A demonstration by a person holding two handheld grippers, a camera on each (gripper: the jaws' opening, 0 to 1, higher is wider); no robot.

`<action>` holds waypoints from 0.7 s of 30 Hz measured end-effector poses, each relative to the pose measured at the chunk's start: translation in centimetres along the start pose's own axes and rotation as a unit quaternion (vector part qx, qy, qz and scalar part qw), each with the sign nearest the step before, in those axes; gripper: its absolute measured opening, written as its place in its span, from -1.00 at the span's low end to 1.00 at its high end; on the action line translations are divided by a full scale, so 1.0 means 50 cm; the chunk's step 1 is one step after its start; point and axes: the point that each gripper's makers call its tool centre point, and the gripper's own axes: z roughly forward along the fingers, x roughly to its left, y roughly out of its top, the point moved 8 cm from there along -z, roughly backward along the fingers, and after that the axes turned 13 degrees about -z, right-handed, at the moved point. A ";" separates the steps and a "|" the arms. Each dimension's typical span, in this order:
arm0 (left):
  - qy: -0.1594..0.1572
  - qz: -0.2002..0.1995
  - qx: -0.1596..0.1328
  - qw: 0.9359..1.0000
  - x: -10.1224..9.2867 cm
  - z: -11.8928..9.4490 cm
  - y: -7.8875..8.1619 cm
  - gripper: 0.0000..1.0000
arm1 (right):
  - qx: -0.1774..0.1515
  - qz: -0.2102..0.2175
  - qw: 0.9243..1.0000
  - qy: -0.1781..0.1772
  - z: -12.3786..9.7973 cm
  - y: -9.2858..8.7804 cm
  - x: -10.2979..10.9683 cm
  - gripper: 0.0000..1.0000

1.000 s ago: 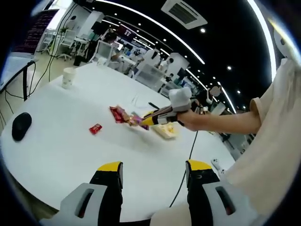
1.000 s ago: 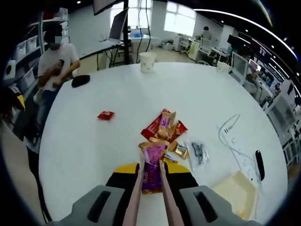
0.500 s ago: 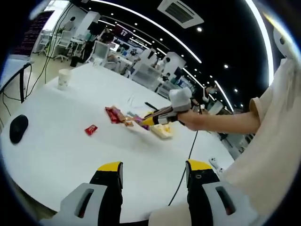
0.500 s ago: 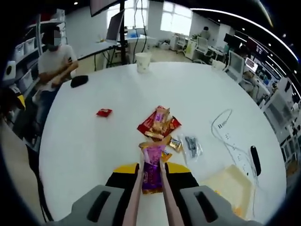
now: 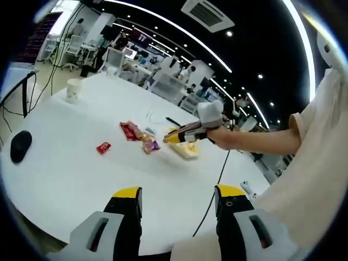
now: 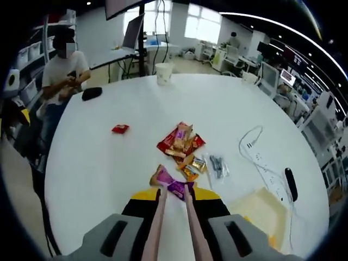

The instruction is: Place the target food into the container with the food tongs after gripping and lifting it, then release it inside without dropping or visibly crushing the food.

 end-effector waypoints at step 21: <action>0.017 -0.025 -0.008 1.000 0.012 -0.007 -0.020 0.06 | 0.046 -0.183 0.980 0.063 0.062 0.023 0.016 -0.54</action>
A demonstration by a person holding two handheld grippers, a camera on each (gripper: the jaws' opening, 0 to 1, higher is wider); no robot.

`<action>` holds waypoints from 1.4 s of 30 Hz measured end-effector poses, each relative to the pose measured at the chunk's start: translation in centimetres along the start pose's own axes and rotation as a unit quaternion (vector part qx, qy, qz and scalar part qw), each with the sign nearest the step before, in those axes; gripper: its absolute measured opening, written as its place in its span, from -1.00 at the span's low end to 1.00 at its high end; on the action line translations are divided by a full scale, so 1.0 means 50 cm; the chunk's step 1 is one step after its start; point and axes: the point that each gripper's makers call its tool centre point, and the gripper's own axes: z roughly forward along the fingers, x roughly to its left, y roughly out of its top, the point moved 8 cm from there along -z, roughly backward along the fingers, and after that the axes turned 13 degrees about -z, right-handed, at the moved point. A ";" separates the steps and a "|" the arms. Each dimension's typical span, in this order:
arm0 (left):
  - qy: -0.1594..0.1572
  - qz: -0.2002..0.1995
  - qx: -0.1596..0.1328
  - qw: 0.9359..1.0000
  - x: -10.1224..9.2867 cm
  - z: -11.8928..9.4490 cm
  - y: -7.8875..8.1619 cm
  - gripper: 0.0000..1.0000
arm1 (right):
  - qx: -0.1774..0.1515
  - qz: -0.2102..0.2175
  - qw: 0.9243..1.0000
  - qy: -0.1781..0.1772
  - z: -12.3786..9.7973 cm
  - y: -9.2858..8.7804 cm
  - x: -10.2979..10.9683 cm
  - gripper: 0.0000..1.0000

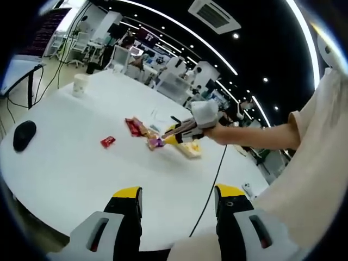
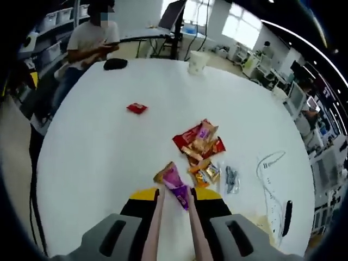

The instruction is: Place the target food into the container with the food tongs after gripping and lifting it, then release it inside without dropping or visibly crushing the food.

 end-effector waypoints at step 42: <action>0.008 -0.017 0.004 1.000 0.021 0.007 0.010 0.05 | 0.026 -0.045 0.997 0.054 0.053 -0.005 0.005 -0.59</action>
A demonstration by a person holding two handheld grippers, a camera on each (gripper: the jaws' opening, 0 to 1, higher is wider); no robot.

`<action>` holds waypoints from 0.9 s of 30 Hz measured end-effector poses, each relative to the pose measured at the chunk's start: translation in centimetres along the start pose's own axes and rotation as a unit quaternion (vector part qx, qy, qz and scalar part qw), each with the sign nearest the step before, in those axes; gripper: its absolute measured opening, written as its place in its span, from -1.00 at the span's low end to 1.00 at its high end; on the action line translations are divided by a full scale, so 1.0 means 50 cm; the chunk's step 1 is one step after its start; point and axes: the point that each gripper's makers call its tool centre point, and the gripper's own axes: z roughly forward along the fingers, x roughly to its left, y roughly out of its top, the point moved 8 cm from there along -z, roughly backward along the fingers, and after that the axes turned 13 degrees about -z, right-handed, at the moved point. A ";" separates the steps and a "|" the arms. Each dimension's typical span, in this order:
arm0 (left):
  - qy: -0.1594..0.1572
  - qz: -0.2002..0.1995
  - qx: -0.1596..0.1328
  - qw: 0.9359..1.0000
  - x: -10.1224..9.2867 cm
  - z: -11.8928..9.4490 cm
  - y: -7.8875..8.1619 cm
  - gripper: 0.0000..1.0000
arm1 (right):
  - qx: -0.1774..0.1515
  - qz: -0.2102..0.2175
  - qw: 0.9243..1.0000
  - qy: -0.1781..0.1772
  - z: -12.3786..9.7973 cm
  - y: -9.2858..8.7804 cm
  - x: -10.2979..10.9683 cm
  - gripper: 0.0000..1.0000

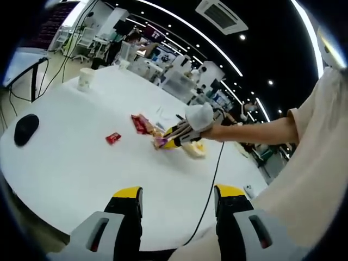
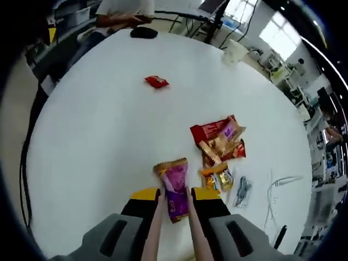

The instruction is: Place the target food into the container with the food tongs after gripping and lifting it, then release it inside without dropping or visibly crushing the food.

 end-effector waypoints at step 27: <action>-0.013 0.016 0.001 1.000 -0.016 0.002 0.001 0.05 | -0.097 0.207 0.973 -0.014 -0.073 0.003 0.026 -0.63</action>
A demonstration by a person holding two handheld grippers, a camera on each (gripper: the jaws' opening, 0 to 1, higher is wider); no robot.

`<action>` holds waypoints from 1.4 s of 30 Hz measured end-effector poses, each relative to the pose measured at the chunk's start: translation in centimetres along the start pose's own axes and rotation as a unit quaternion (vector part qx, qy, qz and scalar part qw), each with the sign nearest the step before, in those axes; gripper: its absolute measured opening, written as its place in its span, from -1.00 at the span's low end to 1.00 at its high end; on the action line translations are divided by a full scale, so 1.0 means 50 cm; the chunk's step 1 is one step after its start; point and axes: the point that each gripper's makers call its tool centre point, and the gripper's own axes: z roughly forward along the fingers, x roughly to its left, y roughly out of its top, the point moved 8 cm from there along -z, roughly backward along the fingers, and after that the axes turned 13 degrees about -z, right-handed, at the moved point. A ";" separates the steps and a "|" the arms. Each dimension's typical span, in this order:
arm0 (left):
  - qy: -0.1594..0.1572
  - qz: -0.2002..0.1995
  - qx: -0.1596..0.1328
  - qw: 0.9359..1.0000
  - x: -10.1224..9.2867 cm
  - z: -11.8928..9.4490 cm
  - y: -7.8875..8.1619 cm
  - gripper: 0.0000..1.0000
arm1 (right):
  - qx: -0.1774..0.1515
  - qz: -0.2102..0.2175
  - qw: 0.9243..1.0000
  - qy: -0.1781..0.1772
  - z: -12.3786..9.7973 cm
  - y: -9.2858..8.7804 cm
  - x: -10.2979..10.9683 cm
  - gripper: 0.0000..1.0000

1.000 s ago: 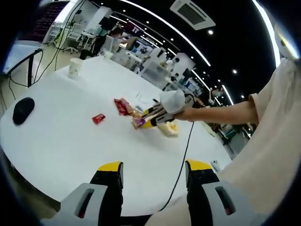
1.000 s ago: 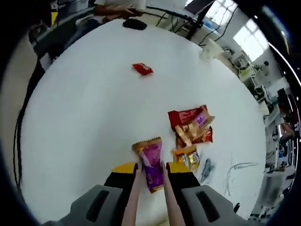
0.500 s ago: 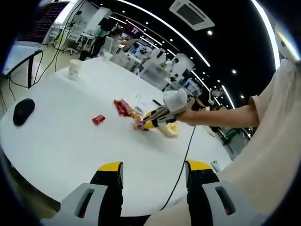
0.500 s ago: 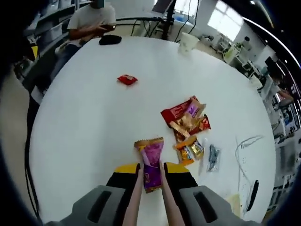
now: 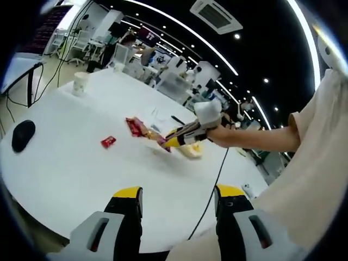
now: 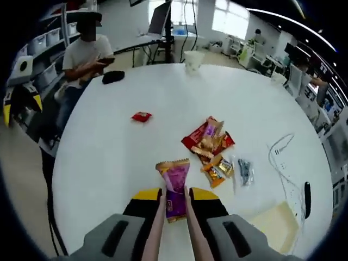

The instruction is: Place the target food into the container with the food tongs after gripping and lifting it, then release it inside without dropping or visibly crushing the food.

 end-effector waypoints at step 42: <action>-0.033 0.045 0.019 0.998 -0.052 0.001 -0.007 0.03 | -0.081 0.109 0.986 -0.100 -0.144 -0.017 -0.007 -0.61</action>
